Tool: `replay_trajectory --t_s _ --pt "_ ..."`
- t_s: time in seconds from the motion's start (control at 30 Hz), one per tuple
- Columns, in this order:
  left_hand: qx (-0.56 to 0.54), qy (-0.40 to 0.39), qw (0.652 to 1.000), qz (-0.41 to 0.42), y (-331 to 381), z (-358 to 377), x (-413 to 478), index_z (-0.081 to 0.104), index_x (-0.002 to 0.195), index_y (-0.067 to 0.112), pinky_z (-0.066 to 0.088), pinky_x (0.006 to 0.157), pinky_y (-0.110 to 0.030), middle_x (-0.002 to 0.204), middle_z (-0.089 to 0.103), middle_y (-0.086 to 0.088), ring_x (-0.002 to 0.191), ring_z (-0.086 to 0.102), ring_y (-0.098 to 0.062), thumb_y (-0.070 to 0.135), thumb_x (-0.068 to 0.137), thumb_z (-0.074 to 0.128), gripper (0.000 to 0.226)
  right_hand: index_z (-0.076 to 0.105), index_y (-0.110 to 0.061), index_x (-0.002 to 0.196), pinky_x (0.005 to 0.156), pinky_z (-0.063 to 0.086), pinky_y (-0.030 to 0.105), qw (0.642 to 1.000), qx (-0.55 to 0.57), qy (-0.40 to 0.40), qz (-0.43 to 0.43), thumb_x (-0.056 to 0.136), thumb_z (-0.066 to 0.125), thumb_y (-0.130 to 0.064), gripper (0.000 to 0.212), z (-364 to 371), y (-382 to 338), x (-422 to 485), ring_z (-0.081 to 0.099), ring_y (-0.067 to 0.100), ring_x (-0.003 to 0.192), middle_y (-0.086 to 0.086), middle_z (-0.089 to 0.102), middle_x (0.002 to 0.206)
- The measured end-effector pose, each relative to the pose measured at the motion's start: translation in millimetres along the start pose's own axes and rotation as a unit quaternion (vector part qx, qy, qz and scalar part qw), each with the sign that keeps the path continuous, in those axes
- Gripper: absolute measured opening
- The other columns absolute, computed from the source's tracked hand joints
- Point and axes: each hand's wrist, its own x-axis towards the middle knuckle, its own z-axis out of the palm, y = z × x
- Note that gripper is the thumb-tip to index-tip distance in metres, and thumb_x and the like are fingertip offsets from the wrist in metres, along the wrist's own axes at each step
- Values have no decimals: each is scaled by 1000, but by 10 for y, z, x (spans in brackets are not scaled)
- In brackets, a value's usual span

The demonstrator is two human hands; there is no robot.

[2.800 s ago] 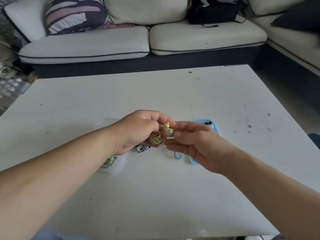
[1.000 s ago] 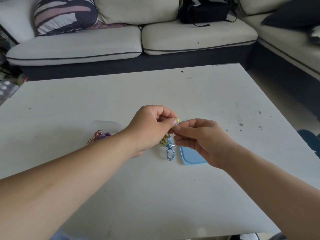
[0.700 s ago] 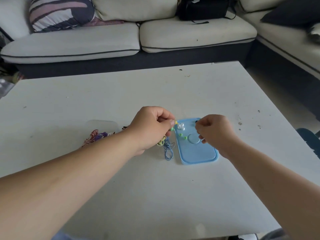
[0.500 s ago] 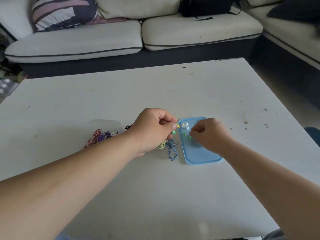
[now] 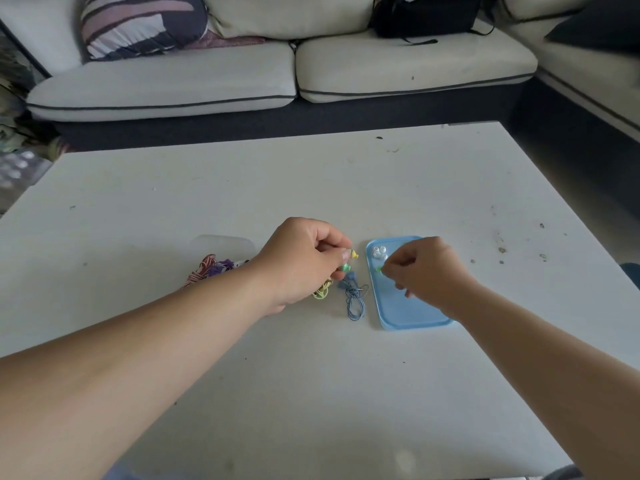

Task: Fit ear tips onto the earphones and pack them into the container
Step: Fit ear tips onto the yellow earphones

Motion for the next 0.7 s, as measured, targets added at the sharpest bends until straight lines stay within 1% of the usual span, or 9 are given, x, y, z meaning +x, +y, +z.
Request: replay_trajectory --t_s 0.03,0.1,0.17,0.23,0.3,0.37,0.47,0.63,0.7 --pt "-3 2 1000 2 2 -11 -6 75 103 13 62 75 -34 95 78 -10 79 78 -16 9 97 69 9 74 -2 81 62 58 32 996 91 -9 17 87 74 -10 9 -32 -55 -39 64 18 56 15 73 72" --pt "-16 6 1000 7 16 -28 -14 75 106 12 62 79 -40 95 79 -9 79 78 -14 8 98 68 11 75 2 90 69 64 35 965 254 -58 37 88 78 -8 10 -84 -182 -143 69 19 65 15 73 78" --pt "-32 13 999 17 38 -39 -13 75 106 12 62 79 -43 94 79 -6 78 78 -12 8 98 68 12 73 4 94 68 62 33 928 353 -110 40 88 77 -7 13 -109 -281 -228 70 21 69 15 72 81" --pt "-40 19 999 30 62 -46 -13 76 104 14 62 77 -43 92 79 -5 78 78 -11 9 98 68 11 73 3 95 67 61 30 897 414 -146 39 84 77 -8 16 -111 -346 -281 71 22 71 15 71 81" --pt "-49 19 998 41 78 -50 -21 76 103 14 62 73 -36 91 79 -4 79 78 -11 9 98 68 11 73 0 92 67 61 30 877 450 -165 42 76 78 -12 21 -105 -372 -299 72 22 73 14 72 81" --pt "-55 17 997 49 87 -50 -28 76 103 13 61 71 -29 91 80 -5 78 78 -12 8 97 69 11 73 -1 91 69 61 31 864 469 -178 42 75 76 -13 20 -97 -381 -296 72 22 75 14 72 83" --pt "-57 17 997 57 97 -44 -29 76 103 12 61 71 -28 91 80 -5 78 78 -13 8 97 69 11 71 -1 93 69 61 30 849 489 -196 38 79 73 -13 18 -91 -374 -282 71 22 77 14 71 86" --pt "-52 24 996 68 99 -26 -17 76 101 12 58 65 -18 87 80 -4 76 78 -11 7 96 69 10 70 -1 92 69 60 28 846 493 -200 28 89 66 -10 10 -88 -369 -296 71 21 78 13 71 86" --pt "-49 27 996 74 105 -21 -12 76 99 11 55 62 -15 85 79 -3 74 77 -11 7 96 70 9 71 -3 88 70 61 28 847 495 -194 21 94 62 -7 11 -84 -376 -303 72 21 78 14 72 86"
